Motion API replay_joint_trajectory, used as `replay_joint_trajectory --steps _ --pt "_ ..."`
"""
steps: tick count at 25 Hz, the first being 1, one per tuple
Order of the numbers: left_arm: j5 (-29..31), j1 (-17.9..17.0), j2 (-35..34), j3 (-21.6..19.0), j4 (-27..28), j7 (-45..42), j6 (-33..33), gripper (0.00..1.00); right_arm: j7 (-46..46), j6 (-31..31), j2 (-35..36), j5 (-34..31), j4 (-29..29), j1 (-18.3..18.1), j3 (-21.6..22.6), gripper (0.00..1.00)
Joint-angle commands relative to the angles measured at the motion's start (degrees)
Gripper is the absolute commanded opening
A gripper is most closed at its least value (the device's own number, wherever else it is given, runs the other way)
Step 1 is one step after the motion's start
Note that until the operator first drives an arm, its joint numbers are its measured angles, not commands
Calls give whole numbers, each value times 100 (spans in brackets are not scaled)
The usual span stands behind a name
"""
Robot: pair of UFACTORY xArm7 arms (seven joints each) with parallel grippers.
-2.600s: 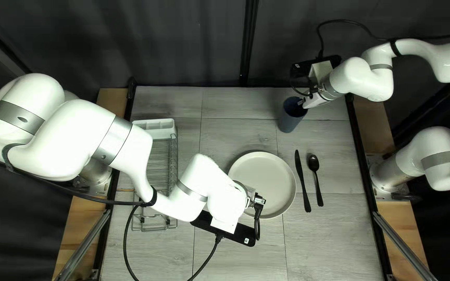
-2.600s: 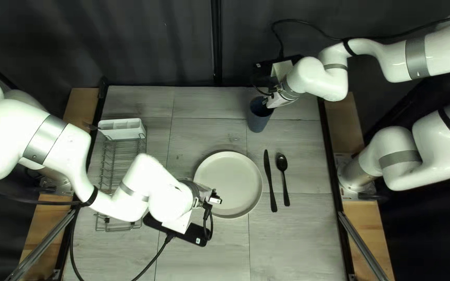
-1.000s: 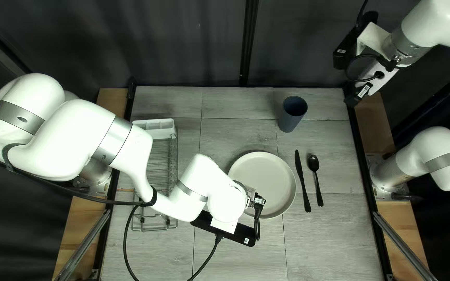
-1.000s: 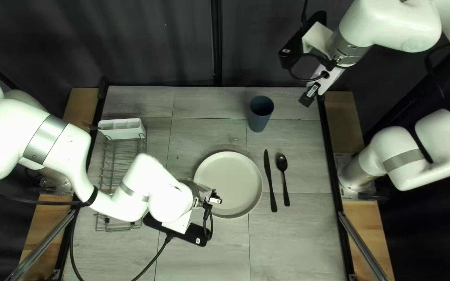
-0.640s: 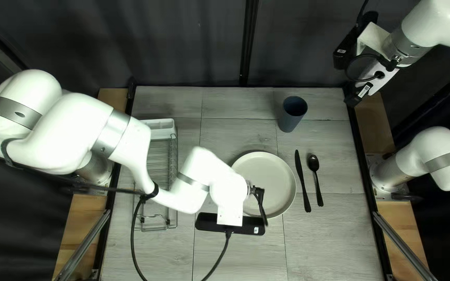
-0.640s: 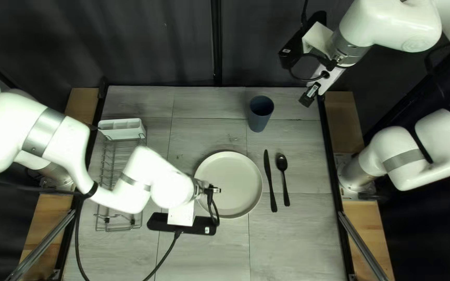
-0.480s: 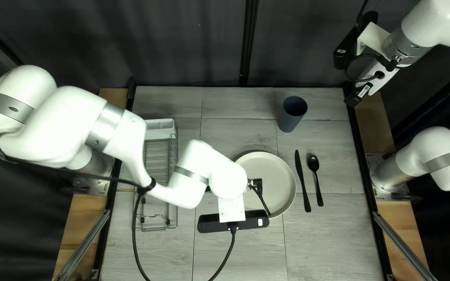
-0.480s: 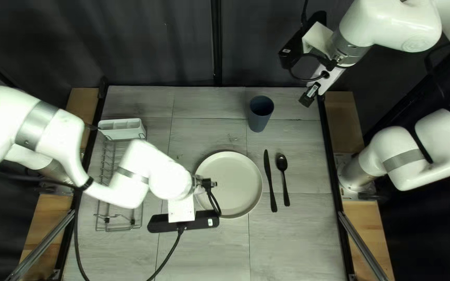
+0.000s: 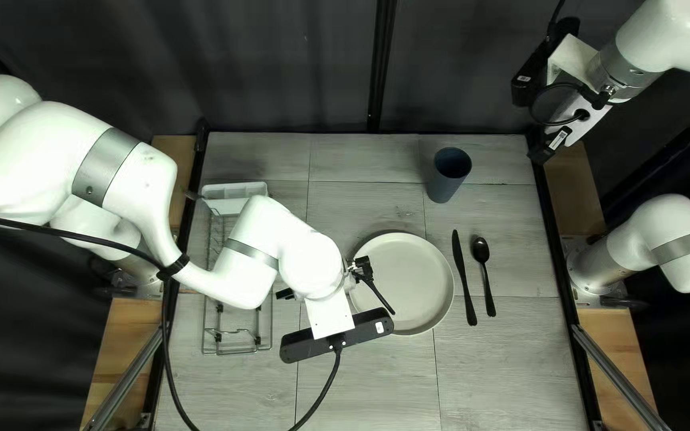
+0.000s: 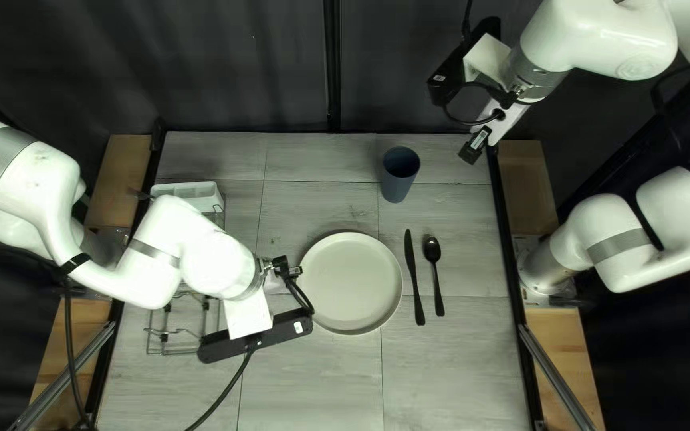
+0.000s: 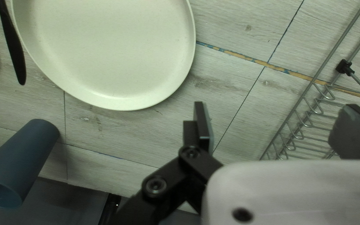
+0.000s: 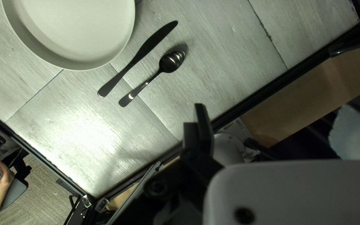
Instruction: Pick up and place plate onto table. Place down one fork to the left of the plate. Place spoon and knife to the right of the plate. Place cup above the knife and spoon
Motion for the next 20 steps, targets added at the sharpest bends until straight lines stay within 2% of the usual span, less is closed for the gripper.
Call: replay_joint_trajectory --steps 1,7,8,10,18,20 --pt "-356 280 -351 269 -196 -143 254 100 0 0 0 0 0 0 0 100" --pt "-299 513 -1574 318 -985 -1619 576 100 0 0 0 0 0 0 0 100" --pt "-230 614 -2023 236 -1254 -2145 756 100 0 0 0 0 0 0 0 100" --pt "-87 726 -2522 -8 -1428 -2960 1170 100 0 0 0 0 0 0 0 100" --pt "-87 726 -2522 -8 -1428 -2960 1170 100 0 0 0 0 0 0 0 100" --pt "-358 762 -2165 150 -1134 -2943 1248 100 0 0 0 0 0 0 0 100"
